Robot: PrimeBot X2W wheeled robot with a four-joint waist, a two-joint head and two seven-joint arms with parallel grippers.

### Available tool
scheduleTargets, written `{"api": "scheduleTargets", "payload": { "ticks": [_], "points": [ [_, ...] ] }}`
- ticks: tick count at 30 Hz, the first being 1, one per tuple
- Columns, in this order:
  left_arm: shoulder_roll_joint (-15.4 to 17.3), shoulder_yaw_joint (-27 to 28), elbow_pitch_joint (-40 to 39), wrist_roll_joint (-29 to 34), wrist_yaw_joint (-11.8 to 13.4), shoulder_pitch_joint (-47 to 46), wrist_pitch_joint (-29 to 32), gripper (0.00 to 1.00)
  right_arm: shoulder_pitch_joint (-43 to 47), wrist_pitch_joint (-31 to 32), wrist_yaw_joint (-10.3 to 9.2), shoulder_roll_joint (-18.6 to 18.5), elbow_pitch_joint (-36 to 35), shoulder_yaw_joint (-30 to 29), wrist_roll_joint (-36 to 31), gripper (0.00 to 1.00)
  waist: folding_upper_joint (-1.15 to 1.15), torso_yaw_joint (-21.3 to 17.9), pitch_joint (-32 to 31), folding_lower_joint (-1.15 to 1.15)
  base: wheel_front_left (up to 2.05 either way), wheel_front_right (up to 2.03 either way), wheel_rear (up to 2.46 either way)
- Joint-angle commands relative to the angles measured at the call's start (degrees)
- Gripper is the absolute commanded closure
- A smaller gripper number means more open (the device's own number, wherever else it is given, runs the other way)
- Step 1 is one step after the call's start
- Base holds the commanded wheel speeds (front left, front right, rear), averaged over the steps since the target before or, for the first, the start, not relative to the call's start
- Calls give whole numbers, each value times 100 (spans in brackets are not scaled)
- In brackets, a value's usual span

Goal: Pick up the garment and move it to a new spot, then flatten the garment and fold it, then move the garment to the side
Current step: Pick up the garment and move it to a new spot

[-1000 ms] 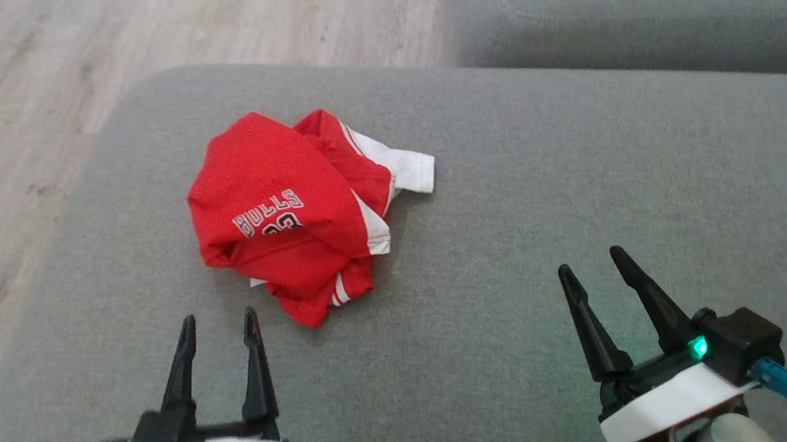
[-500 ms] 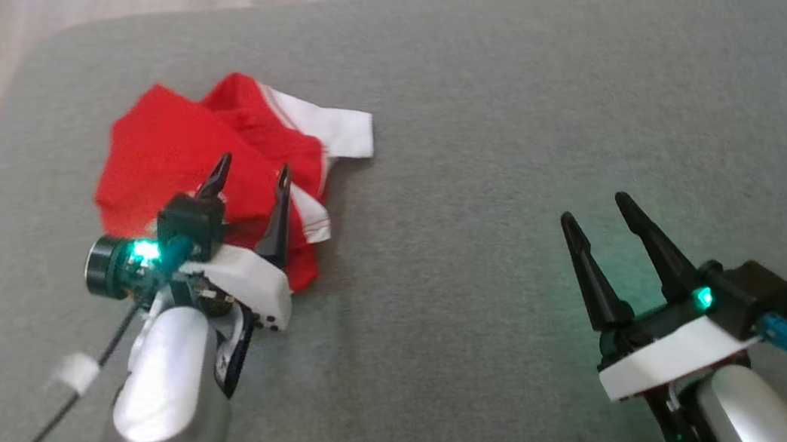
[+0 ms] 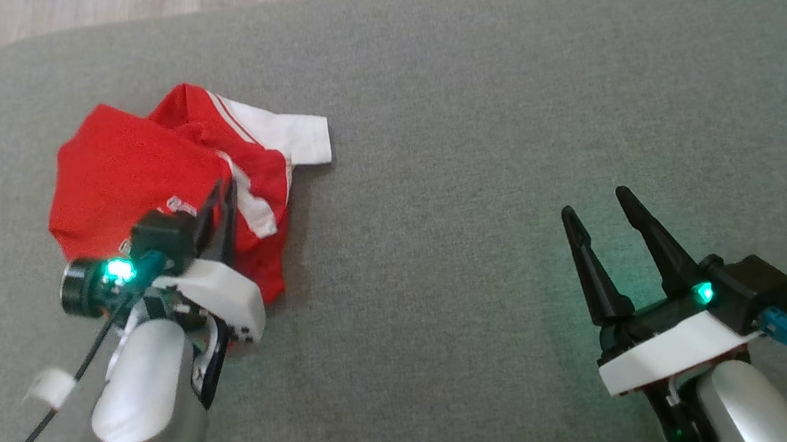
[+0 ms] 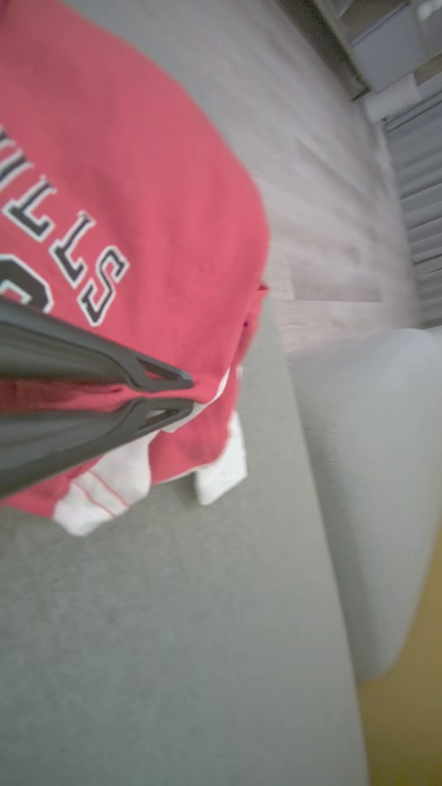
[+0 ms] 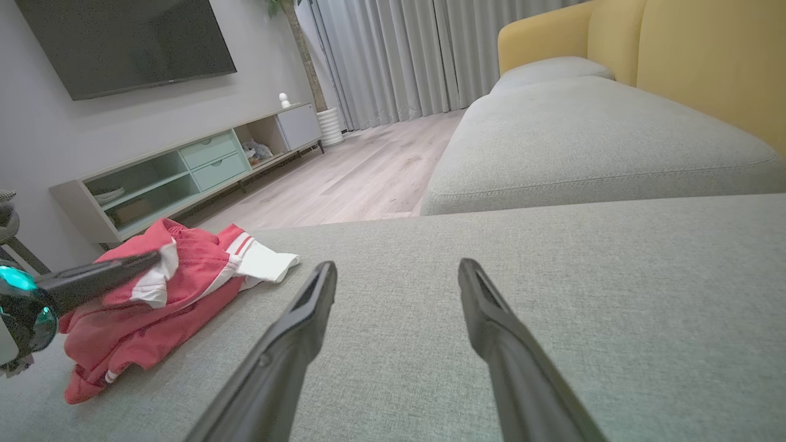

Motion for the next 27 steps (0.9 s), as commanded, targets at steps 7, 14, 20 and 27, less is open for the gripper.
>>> {"api": "scheduleTargets", "payload": {
  "ticks": [7,14,20,27],
  "points": [
    [81,480,-870,-267,128,-388,-958,100,-73,-62,-4,-28,-106,120,64,0,0,22,-392,0,0,0,0],
    [120,716,-2556,-596,42,-556,-1208,100,34,-62,-4,-28,-104,128,177,0,0,-99,-697,0,0,0,0],
    [225,509,-3350,-757,-21,-506,-859,100,74,-62,-4,-28,-128,192,251,0,0,-386,-791,0,0,0,0],
    [180,166,-3822,-881,-54,-526,-617,100,19,-62,-4,-28,-216,175,346,0,0,-915,-740,0,0,0,0]
  ]
}}
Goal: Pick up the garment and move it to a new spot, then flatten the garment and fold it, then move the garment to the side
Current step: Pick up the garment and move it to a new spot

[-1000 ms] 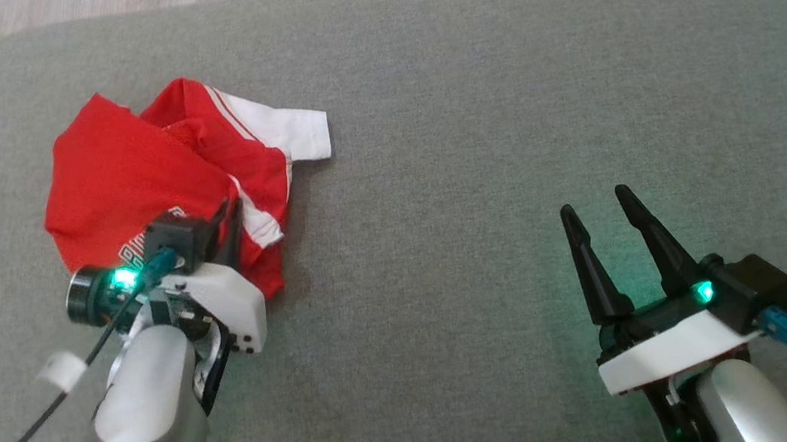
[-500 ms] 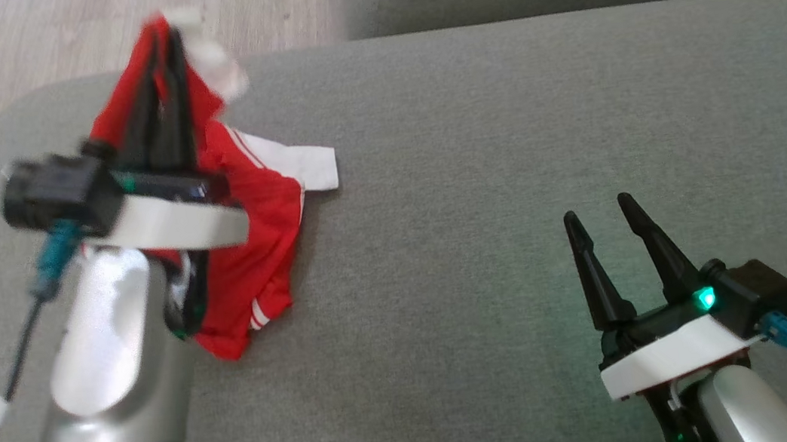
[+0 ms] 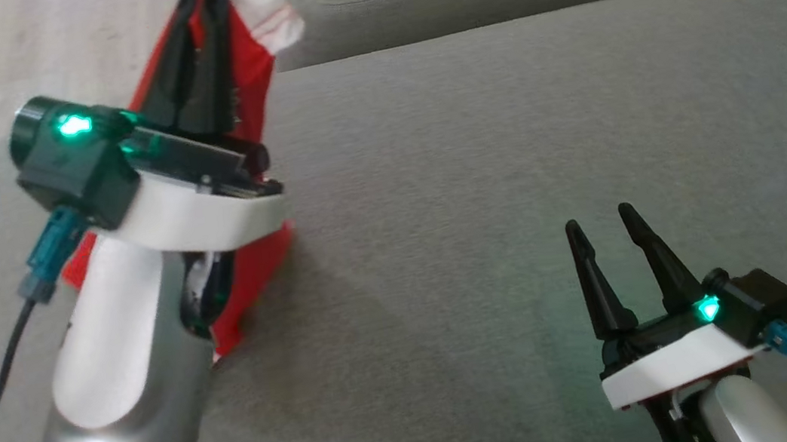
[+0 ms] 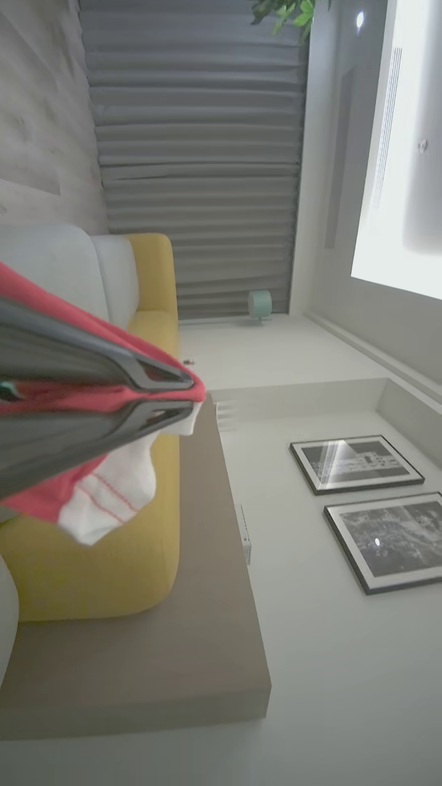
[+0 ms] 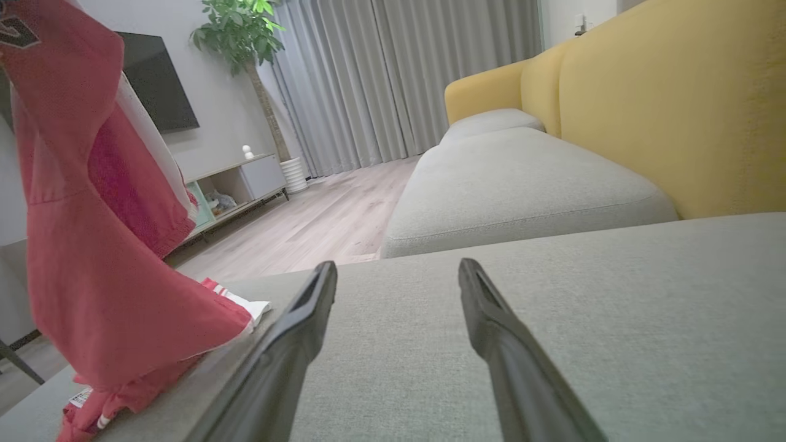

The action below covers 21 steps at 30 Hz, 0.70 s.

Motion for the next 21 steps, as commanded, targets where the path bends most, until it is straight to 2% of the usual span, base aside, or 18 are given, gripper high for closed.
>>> {"api": "scheduleTargets", "payload": {
  "ticks": [1,11,15,16,21],
  "points": [
    [128,144,-235,-5,-38,-309,20,100,-181,-62,-4,-28,-216,151,39,0,0,-246,38,0,0,0,0],
    [-90,-195,-181,40,-25,-961,-102,100,-363,-62,-4,-28,-378,240,194,0,0,-1343,346,0,0,0,0],
    [-185,-214,303,117,57,-1359,-89,100,-481,-62,-4,-28,-501,304,301,0,0,-1750,587,0,0,0,0],
    [-185,-214,303,117,57,-1359,-89,100,-481,-62,-4,-28,-501,304,301,0,0,-1750,587,0,0,0,0],
    [-269,-366,1383,420,168,-1936,-208,100,-645,-62,-4,-28,-632,421,506,0,0,-2154,939,0,0,0,0]
  ]
}}
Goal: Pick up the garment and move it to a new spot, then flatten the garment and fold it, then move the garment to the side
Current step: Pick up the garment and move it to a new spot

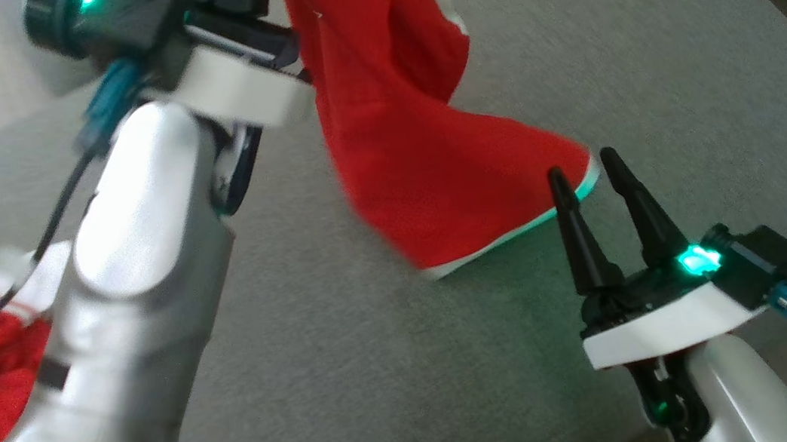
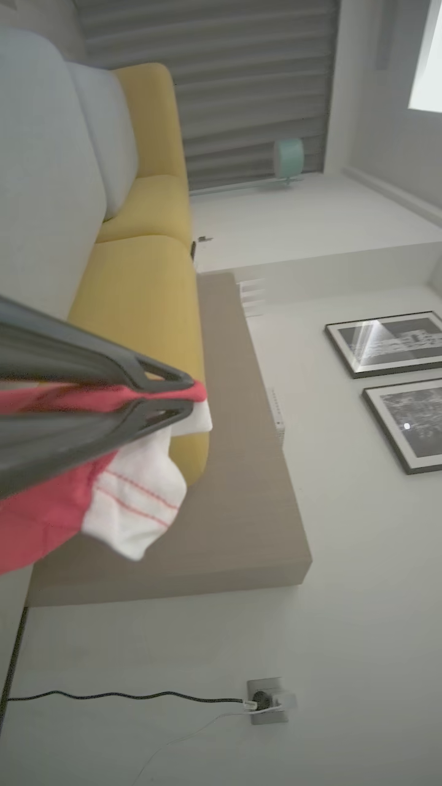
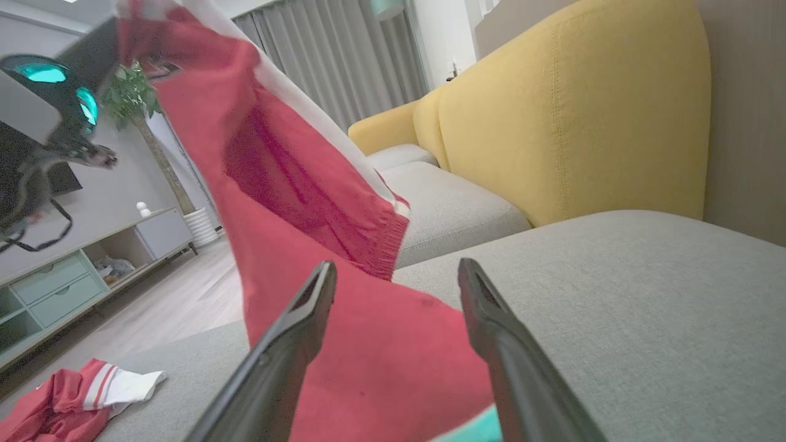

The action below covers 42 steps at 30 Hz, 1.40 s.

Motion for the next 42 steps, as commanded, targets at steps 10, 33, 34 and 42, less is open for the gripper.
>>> {"api": "scheduleTargets", "payload": {
  "ticks": [10,33,34,42],
  "points": [
    [-116,-225,1809,115,-84,-947,-371,0,-336,-62,-4,-27,-301,288,181,0,0,-332,642,-1,0,0,0],
    [353,499,-428,273,673,2655,-453,0,171,-62,-4,-27,155,-687,-585,0,0,1599,-146,-1,0,0,0],
    [344,507,-534,342,738,2872,-453,0,204,-62,-4,-27,160,-720,-602,0,0,1633,-162,-1,0,0,0],
    [55,942,-1319,496,1085,3983,-453,0,383,-62,-4,-27,239,-887,-708,0,0,1723,-254,-1,0,0,0]
  ]
}}
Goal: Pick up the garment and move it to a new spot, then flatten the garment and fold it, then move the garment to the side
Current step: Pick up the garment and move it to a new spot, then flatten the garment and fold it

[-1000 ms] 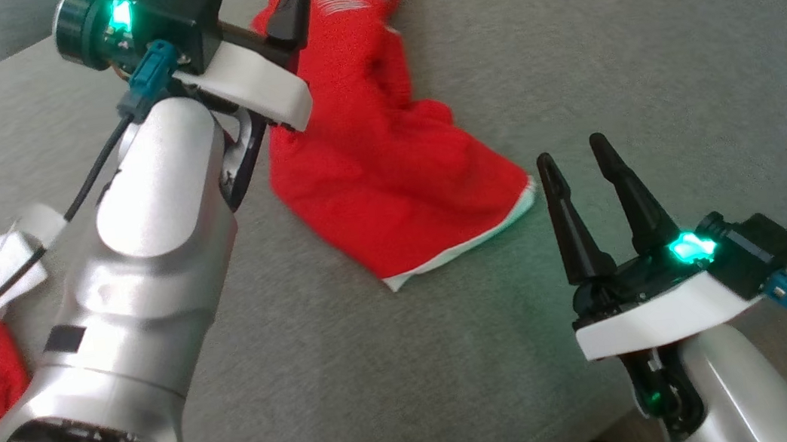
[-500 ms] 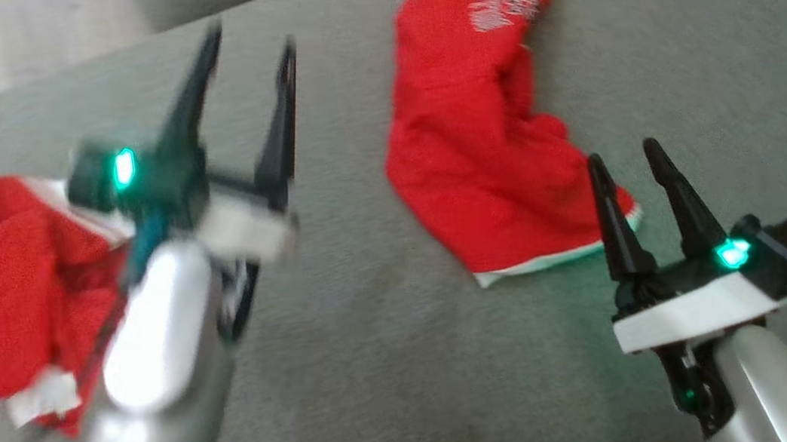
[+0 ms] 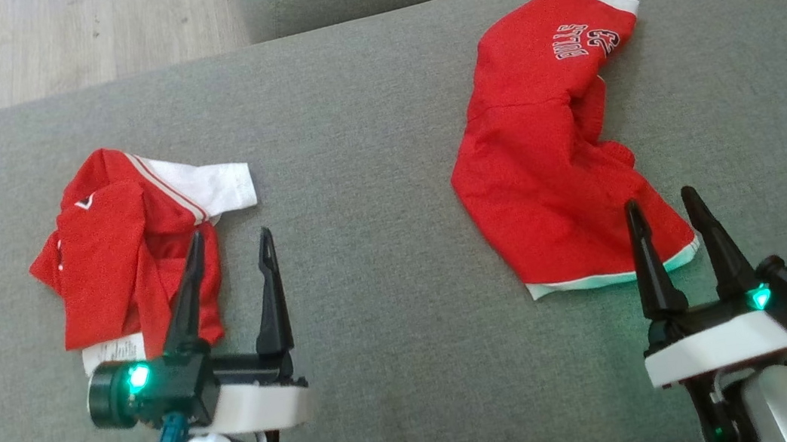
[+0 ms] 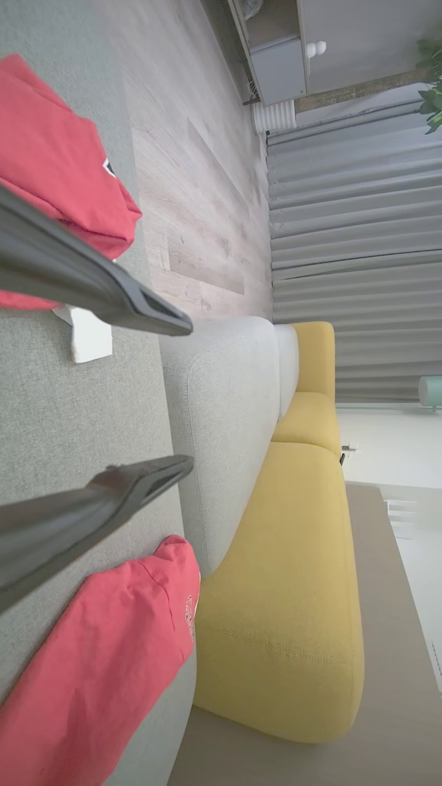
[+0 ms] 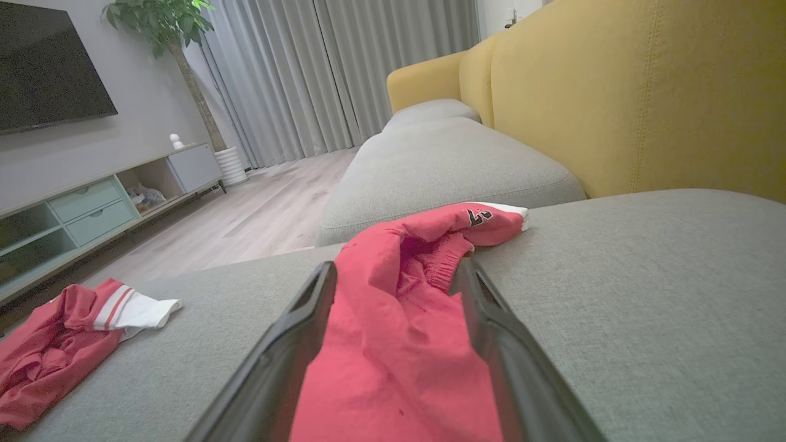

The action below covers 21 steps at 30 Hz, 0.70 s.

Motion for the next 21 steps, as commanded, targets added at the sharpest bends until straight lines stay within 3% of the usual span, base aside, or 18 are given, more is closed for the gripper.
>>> {"api": "scheduleTargets", "payload": {
  "ticks": [1,7,14,21],
  "points": [
    [2,252,-231,48,11,-95,-24,0,-29,-61,-4,-30,-129,90,-48,0,0,8,-11,1,0,0,0],
    [-72,376,-232,285,-140,-86,-25,0,-110,-61,-4,-30,170,-180,-108,0,0,-15,91,1,0,0,0],
    [-151,392,-96,382,-276,-188,-25,0,-558,-61,-4,-30,1613,-547,-60,0,0,-28,308,1,0,0,0],
    [-181,446,-45,468,-365,-249,-25,0,-1081,-61,-4,-30,2461,-687,144,0,0,-42,503,1,0,0,0]
  ]
}}
